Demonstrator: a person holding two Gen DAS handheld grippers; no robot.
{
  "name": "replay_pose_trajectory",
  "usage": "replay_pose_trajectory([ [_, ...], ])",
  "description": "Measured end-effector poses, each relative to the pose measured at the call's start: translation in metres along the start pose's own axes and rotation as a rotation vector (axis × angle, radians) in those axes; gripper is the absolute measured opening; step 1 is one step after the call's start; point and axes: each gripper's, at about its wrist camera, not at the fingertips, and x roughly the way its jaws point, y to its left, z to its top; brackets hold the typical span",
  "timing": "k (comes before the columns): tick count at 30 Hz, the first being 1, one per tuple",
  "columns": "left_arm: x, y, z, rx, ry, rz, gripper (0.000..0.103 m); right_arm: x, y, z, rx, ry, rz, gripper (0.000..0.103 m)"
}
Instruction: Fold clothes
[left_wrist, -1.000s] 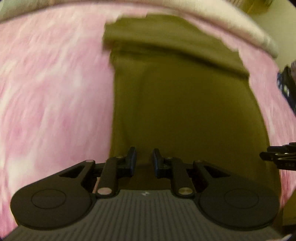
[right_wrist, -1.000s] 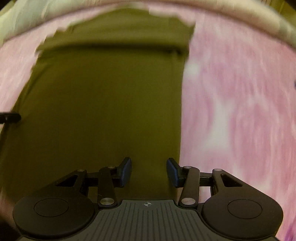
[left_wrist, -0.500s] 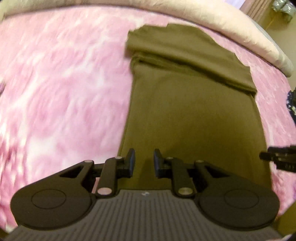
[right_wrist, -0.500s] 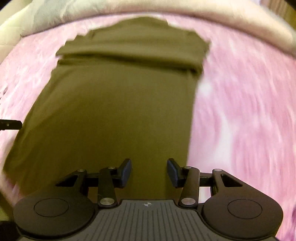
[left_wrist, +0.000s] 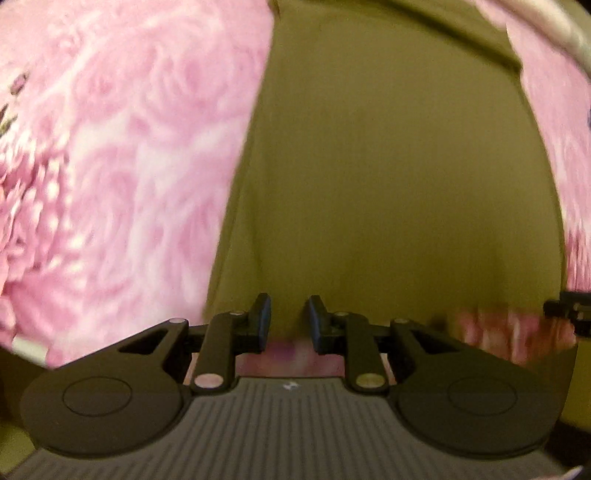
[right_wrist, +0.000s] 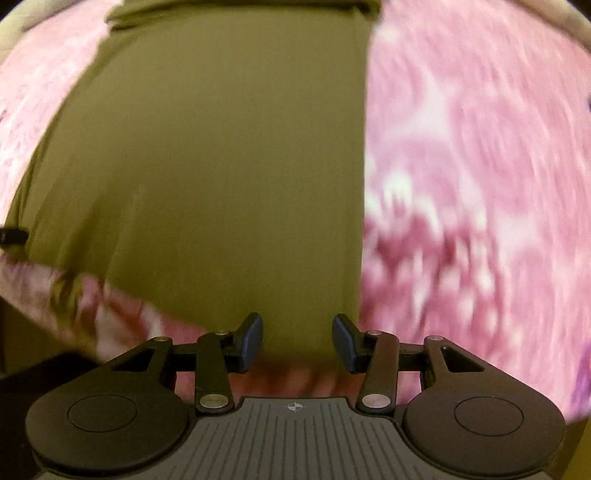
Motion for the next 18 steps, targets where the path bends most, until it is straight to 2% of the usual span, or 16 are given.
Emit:
replay_pose_trajectory([
  [2, -0.014, 0.003, 0.003, -0.026, 0.049, 0.008, 0.019, -0.008, 0.002, -0.001, 0.08, 0.057, -0.015, 0.047],
  [3, -0.023, 0.003, 0.005, -0.036, 0.055, 0.008, 0.019, -0.016, 0.002, -0.001, 0.124, 0.051, -0.01, 0.047],
  [6, -0.063, 0.001, 0.022, -0.036, -0.041, -0.003, 0.031, -0.053, 0.008, 0.009, 0.205, -0.063, 0.015, 0.047],
  [8, -0.091, -0.004, 0.038, -0.029, -0.109, 0.003, 0.033, -0.077, 0.015, 0.02, 0.24, -0.128, 0.008, 0.047],
  [10, -0.113, -0.013, 0.043, -0.032, -0.155, 0.013, 0.036, -0.1, 0.019, 0.026, 0.274, -0.183, 0.024, 0.067],
  [11, -0.125, -0.018, 0.046, -0.034, -0.178, 0.018, 0.038, -0.111, 0.025, 0.031, 0.278, -0.21, 0.031, 0.083],
  [13, -0.147, -0.027, 0.052, -0.037, -0.225, 0.027, 0.041, -0.135, 0.037, 0.04, 0.282, -0.261, 0.045, 0.084],
  [15, -0.165, -0.033, 0.048, -0.041, -0.247, 0.037, 0.043, -0.151, 0.045, 0.052, 0.246, -0.267, 0.05, 0.084],
  [18, -0.179, -0.041, 0.041, -0.044, -0.26, 0.042, 0.045, -0.172, 0.055, 0.04, 0.209, -0.253, 0.045, 0.084],
])
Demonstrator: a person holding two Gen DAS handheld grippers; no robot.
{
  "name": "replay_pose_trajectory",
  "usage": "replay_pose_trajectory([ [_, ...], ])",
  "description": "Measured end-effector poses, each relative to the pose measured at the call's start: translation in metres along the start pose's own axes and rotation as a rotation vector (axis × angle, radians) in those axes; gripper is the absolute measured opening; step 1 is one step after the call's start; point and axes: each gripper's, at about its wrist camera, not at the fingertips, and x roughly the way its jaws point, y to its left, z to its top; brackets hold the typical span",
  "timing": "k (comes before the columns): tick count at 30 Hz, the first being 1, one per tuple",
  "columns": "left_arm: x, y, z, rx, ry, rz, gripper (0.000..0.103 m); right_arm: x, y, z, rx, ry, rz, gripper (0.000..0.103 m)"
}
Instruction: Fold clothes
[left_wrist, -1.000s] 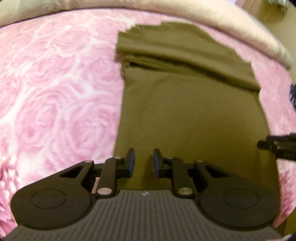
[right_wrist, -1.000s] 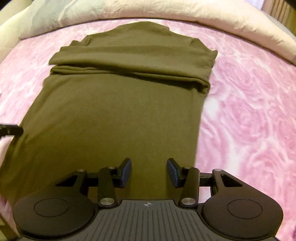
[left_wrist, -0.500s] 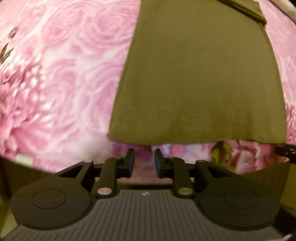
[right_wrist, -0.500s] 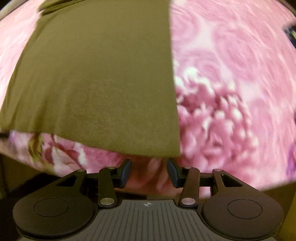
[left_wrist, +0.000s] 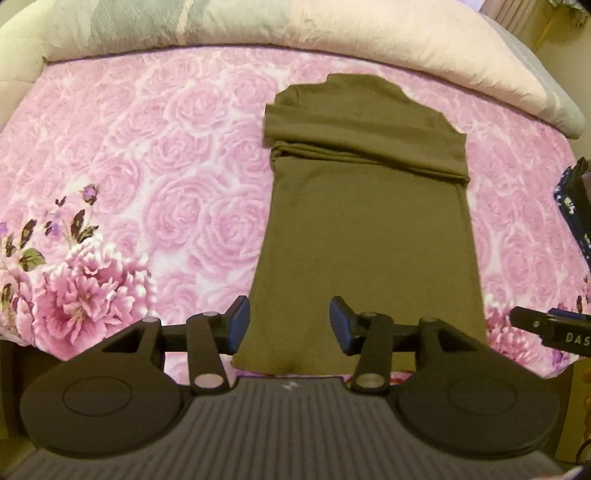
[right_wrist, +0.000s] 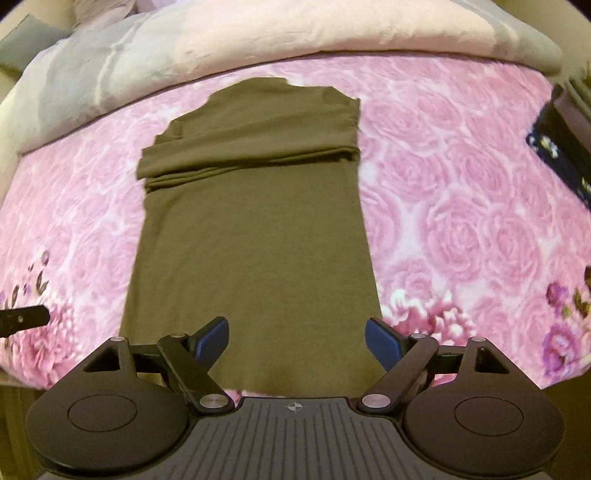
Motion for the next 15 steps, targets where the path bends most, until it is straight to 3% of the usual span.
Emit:
replay_pose_trajectory([
  [6, -0.022, -0.025, -0.02, -0.009, -0.005, 0.02, 0.045, -0.021, 0.002, -0.016, -0.083, 0.021, 0.016, 0.084],
  [15, -0.05, -0.082, -0.061, -0.005, -0.024, 0.03, 0.046, -0.046, -0.033, -0.051, -0.129, 0.053, 0.038, 0.084],
])
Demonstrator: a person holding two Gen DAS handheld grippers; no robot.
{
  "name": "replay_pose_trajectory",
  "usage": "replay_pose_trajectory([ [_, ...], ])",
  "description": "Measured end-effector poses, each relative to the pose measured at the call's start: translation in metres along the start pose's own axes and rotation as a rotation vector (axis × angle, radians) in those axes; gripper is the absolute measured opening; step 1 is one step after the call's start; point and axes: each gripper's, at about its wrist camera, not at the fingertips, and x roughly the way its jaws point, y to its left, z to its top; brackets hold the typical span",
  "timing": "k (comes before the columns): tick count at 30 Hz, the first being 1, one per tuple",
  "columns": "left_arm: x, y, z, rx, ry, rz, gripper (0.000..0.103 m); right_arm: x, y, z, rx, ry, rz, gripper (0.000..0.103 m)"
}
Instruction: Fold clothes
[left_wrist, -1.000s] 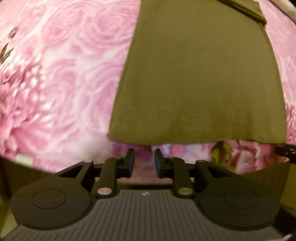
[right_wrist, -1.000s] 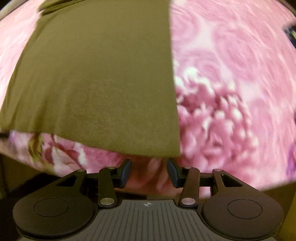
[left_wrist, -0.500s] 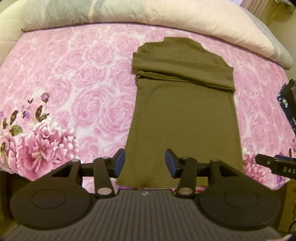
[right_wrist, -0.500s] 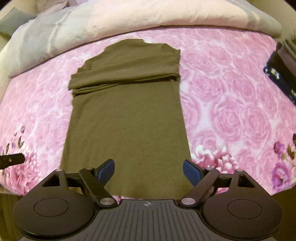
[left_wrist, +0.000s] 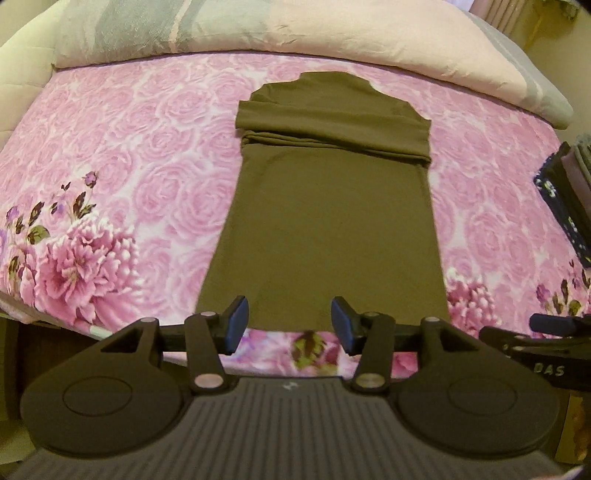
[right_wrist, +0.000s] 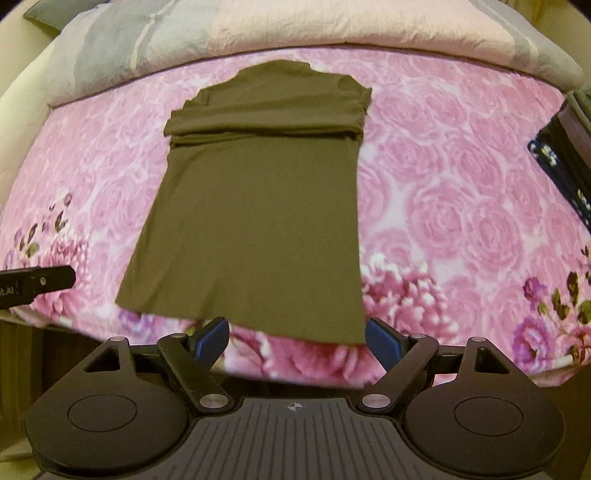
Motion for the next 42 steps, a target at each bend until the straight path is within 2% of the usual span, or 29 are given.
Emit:
replay_pose_trajectory([
  [12, -0.025, -0.024, -0.045, -0.035, -0.007, 0.039, 0.047, -0.019, -0.012, -0.03, -0.096, 0.004, 0.048, 0.084],
  [23, -0.019, -0.016, -0.049, -0.066, 0.027, 0.051, 0.047, -0.011, -0.009, -0.031, -0.125, 0.043, 0.061, 0.084],
  [32, 0.02, 0.009, -0.009, -0.054, 0.088, 0.032, 0.047, 0.024, 0.0, 0.002, -0.086, 0.107, 0.036, 0.084],
  [37, 0.053, 0.035, 0.04, -0.032, 0.117, 0.007, 0.048, 0.049, 0.006, 0.043, -0.026, 0.113, 0.0, 0.084],
  [42, 0.096, 0.064, 0.098, 0.017, 0.136, -0.015, 0.05, 0.077, -0.003, 0.091, 0.058, 0.079, -0.053, 0.084],
])
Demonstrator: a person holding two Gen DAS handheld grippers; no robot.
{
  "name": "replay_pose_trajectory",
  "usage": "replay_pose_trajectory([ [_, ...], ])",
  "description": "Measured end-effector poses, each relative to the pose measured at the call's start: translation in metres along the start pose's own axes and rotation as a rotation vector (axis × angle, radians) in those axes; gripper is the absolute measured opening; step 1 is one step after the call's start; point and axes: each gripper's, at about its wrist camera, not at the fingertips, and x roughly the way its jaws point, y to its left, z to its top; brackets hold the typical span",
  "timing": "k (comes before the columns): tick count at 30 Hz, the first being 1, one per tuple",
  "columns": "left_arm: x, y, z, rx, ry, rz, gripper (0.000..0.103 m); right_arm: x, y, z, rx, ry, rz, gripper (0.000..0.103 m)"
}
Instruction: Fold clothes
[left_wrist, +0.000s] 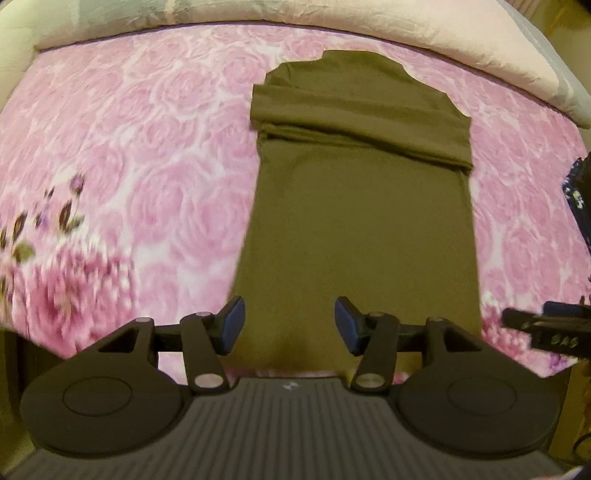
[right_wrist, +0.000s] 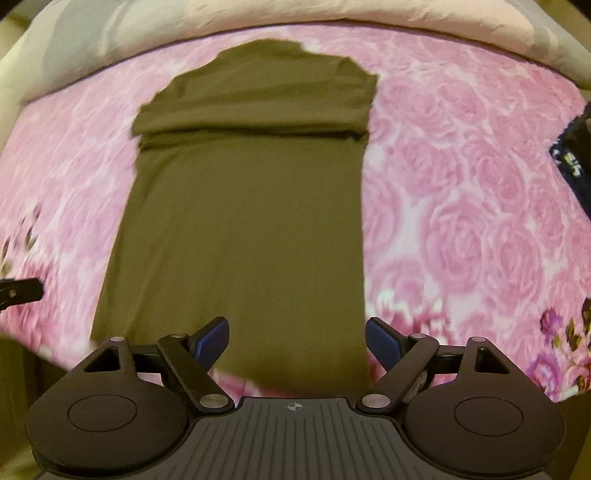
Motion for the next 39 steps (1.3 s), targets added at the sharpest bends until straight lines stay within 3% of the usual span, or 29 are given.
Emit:
replay_pose_trajectory([
  [5, 0.05, 0.024, 0.064, 0.089, -0.012, -0.032, 0.049, 0.03, -0.019, 0.046, 0.096, -0.035, -0.033, 0.084],
  [9, 0.086, 0.034, 0.123, 0.136, -0.075, -0.089, 0.044, 0.059, -0.035, 0.087, 0.092, -0.045, -0.039, 0.083],
  [17, 0.162, 0.024, 0.249, 0.214, -0.198, -0.245, 0.042, 0.111, -0.062, 0.211, -0.031, -0.213, 0.071, 0.083],
  [19, 0.184, 0.018, 0.276, 0.24, -0.215, -0.29, 0.042, 0.127, -0.071, 0.246, -0.055, -0.265, 0.106, 0.077],
  [20, 0.197, 0.016, 0.29, 0.25, -0.22, -0.312, 0.043, 0.138, -0.075, 0.264, -0.06, -0.281, 0.125, 0.066],
  [24, 0.243, 0.014, 0.332, 0.203, -0.195, -0.369, 0.043, 0.181, -0.088, 0.33, -0.051, -0.32, 0.206, 0.065],
  [29, 0.29, 0.021, 0.367, 0.103, -0.135, -0.459, 0.043, 0.232, -0.091, 0.382, -0.054, -0.262, 0.351, 0.065],
  [32, 0.308, 0.024, 0.378, 0.039, -0.108, -0.537, 0.04, 0.258, -0.097, 0.4, -0.011, -0.211, 0.447, 0.05],
  [35, 0.318, 0.019, 0.384, 0.037, -0.104, -0.604, 0.036, 0.267, -0.104, 0.407, 0.037, -0.221, 0.533, 0.044],
  [36, 0.32, 0.017, 0.385, 0.043, -0.103, -0.619, 0.033, 0.269, -0.104, 0.408, 0.034, -0.215, 0.545, 0.02],
  [37, 0.322, 0.016, 0.386, 0.048, -0.098, -0.635, 0.021, 0.272, -0.104, 0.409, 0.03, -0.208, 0.557, 0.009],
  [38, 0.324, 0.015, 0.385, 0.053, -0.093, -0.648, 0.011, 0.274, -0.104, 0.41, 0.023, -0.203, 0.567, 0.006],
  [39, 0.325, 0.014, 0.385, 0.058, -0.097, -0.658, 0.008, 0.273, -0.102, 0.408, -0.009, -0.216, 0.559, 0.006],
])
